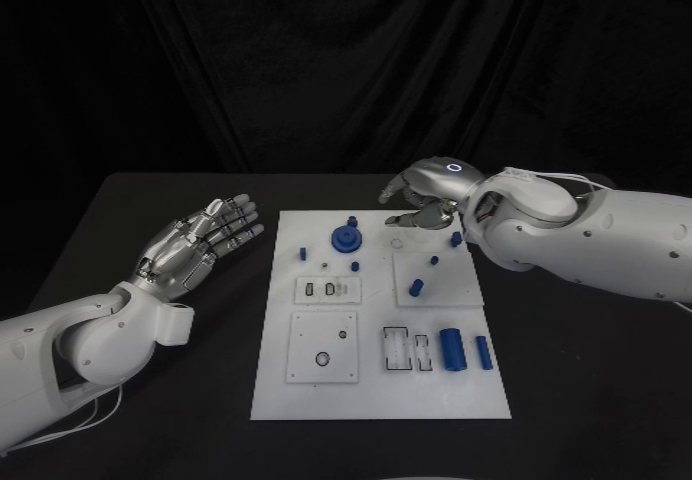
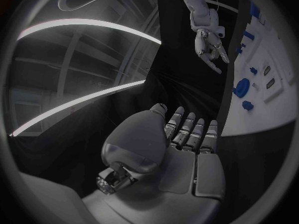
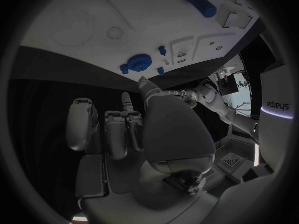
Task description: Assemble the parts on the task board
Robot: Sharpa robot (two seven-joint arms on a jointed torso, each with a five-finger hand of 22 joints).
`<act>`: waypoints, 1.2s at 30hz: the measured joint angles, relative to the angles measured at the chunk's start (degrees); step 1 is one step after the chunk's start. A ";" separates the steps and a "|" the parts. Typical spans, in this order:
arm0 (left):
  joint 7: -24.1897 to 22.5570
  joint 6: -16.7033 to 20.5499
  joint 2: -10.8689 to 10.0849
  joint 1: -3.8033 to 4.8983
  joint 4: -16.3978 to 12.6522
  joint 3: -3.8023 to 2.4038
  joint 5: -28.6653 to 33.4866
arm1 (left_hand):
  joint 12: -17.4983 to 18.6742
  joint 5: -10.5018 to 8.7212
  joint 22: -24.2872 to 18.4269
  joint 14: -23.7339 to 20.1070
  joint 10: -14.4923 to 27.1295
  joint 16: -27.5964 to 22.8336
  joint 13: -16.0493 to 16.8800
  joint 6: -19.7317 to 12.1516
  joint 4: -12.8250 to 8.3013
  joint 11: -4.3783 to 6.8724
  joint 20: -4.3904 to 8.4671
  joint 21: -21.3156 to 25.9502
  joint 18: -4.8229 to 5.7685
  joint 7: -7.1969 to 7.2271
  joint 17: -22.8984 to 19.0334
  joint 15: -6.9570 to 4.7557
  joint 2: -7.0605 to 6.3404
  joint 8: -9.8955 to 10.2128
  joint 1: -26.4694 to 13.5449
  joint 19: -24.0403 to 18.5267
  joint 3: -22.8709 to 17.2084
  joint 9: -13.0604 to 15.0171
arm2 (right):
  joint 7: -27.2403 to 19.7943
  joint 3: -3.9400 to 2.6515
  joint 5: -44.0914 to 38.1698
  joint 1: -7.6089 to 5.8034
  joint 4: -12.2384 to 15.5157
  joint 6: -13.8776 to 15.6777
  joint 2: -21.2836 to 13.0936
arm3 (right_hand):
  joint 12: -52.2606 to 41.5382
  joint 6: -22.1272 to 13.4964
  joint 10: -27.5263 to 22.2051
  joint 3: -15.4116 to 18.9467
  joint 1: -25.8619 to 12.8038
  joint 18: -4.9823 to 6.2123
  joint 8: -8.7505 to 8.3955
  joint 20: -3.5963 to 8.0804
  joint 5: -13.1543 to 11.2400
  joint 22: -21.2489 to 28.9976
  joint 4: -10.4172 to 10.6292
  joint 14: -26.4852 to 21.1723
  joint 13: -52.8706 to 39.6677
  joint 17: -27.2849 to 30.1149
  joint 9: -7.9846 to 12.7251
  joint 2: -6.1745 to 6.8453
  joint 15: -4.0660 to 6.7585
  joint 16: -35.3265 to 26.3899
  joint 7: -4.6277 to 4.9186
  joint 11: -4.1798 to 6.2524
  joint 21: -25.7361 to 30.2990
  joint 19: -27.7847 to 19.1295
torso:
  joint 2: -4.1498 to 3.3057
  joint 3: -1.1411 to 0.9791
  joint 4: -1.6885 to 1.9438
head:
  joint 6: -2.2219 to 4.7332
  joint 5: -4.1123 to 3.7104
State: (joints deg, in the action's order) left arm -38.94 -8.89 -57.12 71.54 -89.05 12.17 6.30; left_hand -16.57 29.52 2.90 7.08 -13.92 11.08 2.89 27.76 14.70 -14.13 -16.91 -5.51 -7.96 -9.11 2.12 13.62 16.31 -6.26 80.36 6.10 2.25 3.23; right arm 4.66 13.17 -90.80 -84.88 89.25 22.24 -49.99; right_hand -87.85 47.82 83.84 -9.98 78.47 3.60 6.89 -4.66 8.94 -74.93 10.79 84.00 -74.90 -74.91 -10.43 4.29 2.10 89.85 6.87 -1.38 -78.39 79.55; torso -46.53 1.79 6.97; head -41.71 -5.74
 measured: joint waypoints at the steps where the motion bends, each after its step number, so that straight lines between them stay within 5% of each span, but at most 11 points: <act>1: 0.00 0.00 -0.02 0.00 -0.02 0.00 0.01 | 0.00 0.00 0.00 0.00 0.00 0.00 0.00 0.00 0.00 0.00 0.00 0.00 0.00 0.00 0.00 0.00 0.00 0.00 0.00 0.00 0.00 0.00 | 0.00 0.04 0.00 -0.19 0.64 0.32 -1.30 | -0.13 0.43 0.15 0.10 0.00 0.00 0.22 -0.05 0.00 0.00 0.22 0.00 0.00 0.00 0.00 0.00 0.00 0.00 0.01 -0.15 -0.43 0.44 | 0.01 -0.01 -0.03 | 0.02 -0.10; 5: 0.00 0.02 0.07 0.00 -0.02 0.00 0.06 | 0.00 0.08 0.05 0.02 -0.05 0.00 0.00 0.00 0.06 -0.05 0.00 0.00 0.04 0.00 -0.01 0.02 0.00 -0.06 0.00 0.00 -0.05 0.00 | -0.01 0.60 0.02 -0.63 3.03 1.42 -7.12 | -0.99 1.79 0.18 0.50 -0.31 0.00 0.60 -0.05 0.00 0.00 1.09 0.00 -0.02 0.00 0.02 -0.32 0.00 0.00 -0.14 -0.17 -2.33 2.29 | 0.10 -0.03 -0.20 | 0.13 -0.65; 7: 0.00 0.03 0.17 -0.01 -0.10 0.00 0.09 | -0.22 0.23 0.06 0.21 -0.17 0.00 0.00 0.00 0.16 -0.17 0.00 0.00 0.94 0.00 0.04 0.21 0.00 -0.22 0.00 0.00 -0.16 0.00 | -0.01 0.84 0.05 -0.65 3.63 1.63 -10.11 | -1.17 1.79 0.18 0.48 -0.31 -0.01 0.61 -0.04 0.00 0.00 1.24 0.00 -0.05 0.00 0.11 -0.32 0.00 0.00 -0.13 -0.17 -2.65 2.48 | 0.14 -0.03 -0.29 | 0.28 -0.77; 15: 0.00 0.03 0.36 -0.02 -0.09 0.00 0.18 | -0.23 0.23 0.05 0.21 -0.17 0.00 -0.01 0.00 0.00 -0.17 0.00 0.00 0.94 0.00 0.04 0.21 0.00 -0.22 0.00 0.00 -0.32 0.00 | 0.04 1.07 0.58 0.76 4.00 2.00 -15.30 | -1.17 0.96 -0.03 1.19 -0.61 -0.01 -0.51 0.16 -1.49 0.01 2.58 0.00 -0.04 0.00 1.10 -0.01 0.00 0.00 -0.96 0.03 -2.83 2.67 | 0.55 0.18 -0.73 | 0.04 -0.90; 25: 0.00 0.00 0.86 -0.07 0.20 0.01 0.24 | -0.23 0.22 0.04 0.21 -0.17 0.22 -0.01 0.00 0.00 -0.17 0.00 0.00 0.92 0.00 0.03 0.21 0.00 -0.22 0.00 -0.01 -0.32 0.00 | 0.10 1.17 1.58 3.89 1.27 1.86 -15.41 | -0.73 0.48 0.19 1.86 -0.63 -0.01 -1.14 0.37 -3.64 0.01 4.04 0.00 -0.03 0.00 1.91 0.42 0.00 0.00 -0.92 0.26 -2.30 2.46 | 0.82 0.34 -0.57 | 0.13 -1.51; 36: 0.00 -0.08 0.88 -0.18 0.35 0.00 0.28 | -0.23 0.22 0.04 0.21 -0.17 0.22 -0.02 0.00 -0.16 -0.17 0.00 0.00 0.92 0.00 0.02 0.21 -0.23 -0.22 0.23 -0.01 -0.48 -0.01 | 0.06 1.19 2.57 5.09 -0.33 1.75 -14.08 | -0.73 0.70 0.19 2.13 -0.52 -0.01 -1.14 0.37 -4.32 0.02 4.63 0.00 -0.03 0.00 2.06 0.99 0.00 -0.22 -0.70 0.26 -2.03 2.46 | 0.83 0.31 -0.62 | -0.79 -1.38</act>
State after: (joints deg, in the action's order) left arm -38.95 -8.97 -56.24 71.36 -88.70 12.17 6.58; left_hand -16.80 29.74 2.94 7.29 -14.09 11.30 2.87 27.75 14.53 -14.29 -16.90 -5.50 -7.04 -9.11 2.13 13.83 16.08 -6.49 80.59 6.10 1.77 3.22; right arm 4.72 14.36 -88.22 -79.79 88.91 23.98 -64.08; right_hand -88.58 48.52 84.04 -7.85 77.95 3.59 5.75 -4.30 4.62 -74.92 15.42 83.99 -74.93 -74.91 -8.37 5.28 2.10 89.63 6.17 -1.12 -80.42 82.01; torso -45.70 2.09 6.35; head -42.50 -7.12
